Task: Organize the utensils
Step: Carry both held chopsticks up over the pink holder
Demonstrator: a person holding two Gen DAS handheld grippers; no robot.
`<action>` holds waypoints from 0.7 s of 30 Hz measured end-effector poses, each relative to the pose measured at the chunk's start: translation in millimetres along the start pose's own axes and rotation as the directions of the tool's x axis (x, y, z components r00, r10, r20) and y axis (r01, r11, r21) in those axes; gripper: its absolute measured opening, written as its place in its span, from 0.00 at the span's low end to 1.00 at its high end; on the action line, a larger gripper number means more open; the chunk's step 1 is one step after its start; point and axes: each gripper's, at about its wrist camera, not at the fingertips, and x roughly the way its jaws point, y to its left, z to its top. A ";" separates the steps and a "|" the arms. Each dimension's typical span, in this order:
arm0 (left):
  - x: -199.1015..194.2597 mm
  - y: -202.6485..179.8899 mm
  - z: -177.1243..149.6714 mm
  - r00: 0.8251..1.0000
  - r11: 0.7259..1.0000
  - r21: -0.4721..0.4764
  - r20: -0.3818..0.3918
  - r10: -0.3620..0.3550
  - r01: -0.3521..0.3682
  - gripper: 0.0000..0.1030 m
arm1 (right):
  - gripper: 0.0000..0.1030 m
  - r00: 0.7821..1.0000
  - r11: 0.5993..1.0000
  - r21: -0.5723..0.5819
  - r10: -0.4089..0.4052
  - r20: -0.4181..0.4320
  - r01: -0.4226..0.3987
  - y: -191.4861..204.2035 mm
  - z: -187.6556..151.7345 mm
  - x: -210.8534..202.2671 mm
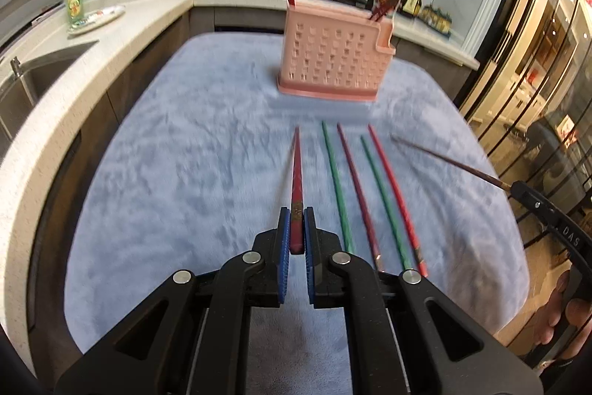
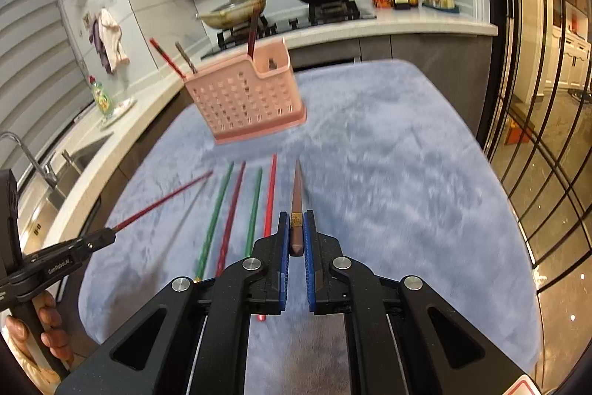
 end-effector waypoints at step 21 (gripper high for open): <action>-37.0 2.8 97.3 0.985 1.000 0.002 0.173 -0.005 0.005 0.07 | 0.07 0.982 0.999 0.029 0.035 0.187 -0.041 0.2 87.7 -28.9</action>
